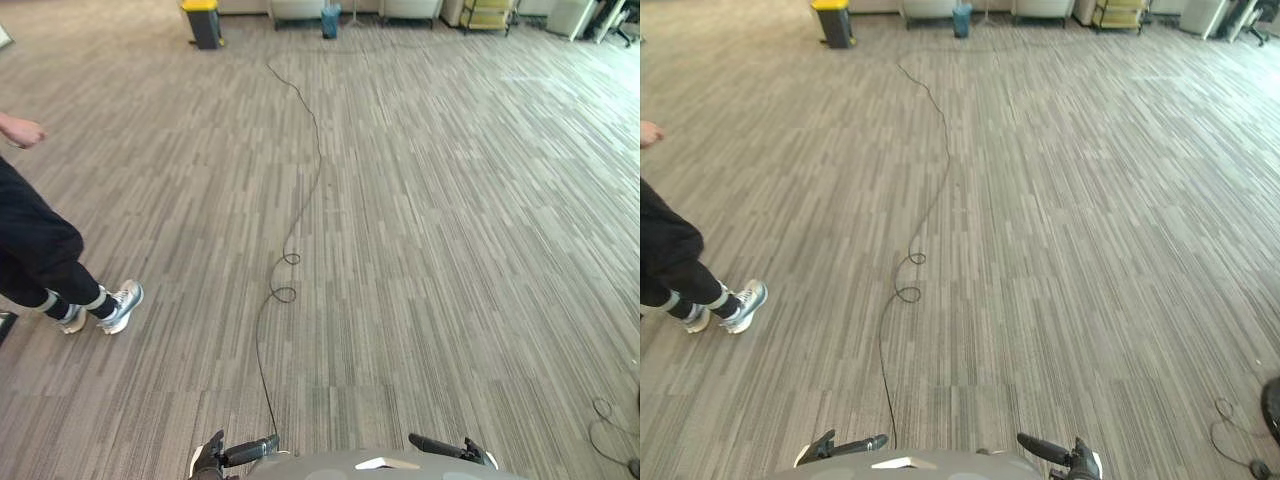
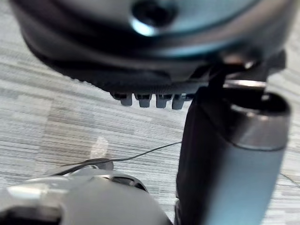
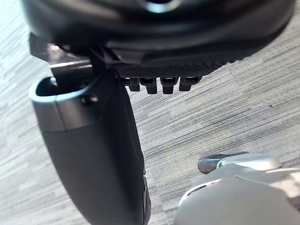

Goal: Pick up cushions and gather them together orderly.

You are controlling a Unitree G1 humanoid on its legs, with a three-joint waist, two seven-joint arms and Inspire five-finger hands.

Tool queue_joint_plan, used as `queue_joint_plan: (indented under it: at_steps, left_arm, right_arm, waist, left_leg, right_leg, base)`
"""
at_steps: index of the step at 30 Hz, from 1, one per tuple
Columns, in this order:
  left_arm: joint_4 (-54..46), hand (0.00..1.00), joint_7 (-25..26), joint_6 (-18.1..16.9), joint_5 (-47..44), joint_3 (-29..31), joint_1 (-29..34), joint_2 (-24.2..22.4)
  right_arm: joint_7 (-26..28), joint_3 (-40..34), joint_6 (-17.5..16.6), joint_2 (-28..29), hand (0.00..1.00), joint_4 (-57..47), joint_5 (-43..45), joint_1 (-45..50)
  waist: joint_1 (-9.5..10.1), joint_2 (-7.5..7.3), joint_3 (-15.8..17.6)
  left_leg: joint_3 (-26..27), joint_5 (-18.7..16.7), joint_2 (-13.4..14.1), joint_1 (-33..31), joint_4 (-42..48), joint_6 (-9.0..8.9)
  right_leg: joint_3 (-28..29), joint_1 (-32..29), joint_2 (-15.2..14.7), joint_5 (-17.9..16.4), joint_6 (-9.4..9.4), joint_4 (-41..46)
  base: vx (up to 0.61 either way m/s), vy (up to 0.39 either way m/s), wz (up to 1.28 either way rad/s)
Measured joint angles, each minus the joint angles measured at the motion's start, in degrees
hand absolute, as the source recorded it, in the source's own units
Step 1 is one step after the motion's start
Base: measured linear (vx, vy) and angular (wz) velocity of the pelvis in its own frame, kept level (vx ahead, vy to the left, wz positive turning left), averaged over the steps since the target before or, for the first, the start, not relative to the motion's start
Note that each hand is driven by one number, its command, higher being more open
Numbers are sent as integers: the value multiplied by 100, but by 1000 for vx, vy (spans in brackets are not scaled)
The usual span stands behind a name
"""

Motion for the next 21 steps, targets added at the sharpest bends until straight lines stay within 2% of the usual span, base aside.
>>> queue_joint_plan:
  at_steps: [3, 6, 9, 21]
  left_arm:
    - [40, 100, 0, 2, 55, 45, -105, -36]
    - [44, 100, -6, 2, 61, 115, -179, -40]
    - [71, 100, -6, 8, 61, 119, -247, -44]
    - [70, 100, -18, 24, 71, 106, -320, -130]
  right_arm:
    - [4, -27, 0, -7, 100, 5, -6, -37]
    - [3, -100, -1, 1, 100, 82, -13, -228]
    - [3, -103, -1, 1, 100, 112, -14, -335]
    - [78, -100, 3, 173, 100, 151, -129, -627]
  waist:
    - [-9, 71, 17]
    - [-13, 60, 35]
    - [-12, 56, 153]
    - [-10, 135, 285]
  left_leg:
    - [3, 182, -53, 195, -288, -40]
    - [3, 271, -69, 251, -437, -63]
    - [-7, 281, -70, 394, -474, -63]
    - [-13, 286, -75, 565, -506, -67]
  right_leg:
    - [-119, 115, -14, 86, 89, -115]
    - [-171, 121, -13, 104, 104, -141]
    - [-247, 281, -13, 105, 105, -181]
    - [-366, 481, -17, 108, 105, -240]
  base:
    - [108, 24, 0]
    - [98, 3, 3]
    - [66, -3, 6]
    - [9, 0, 1]
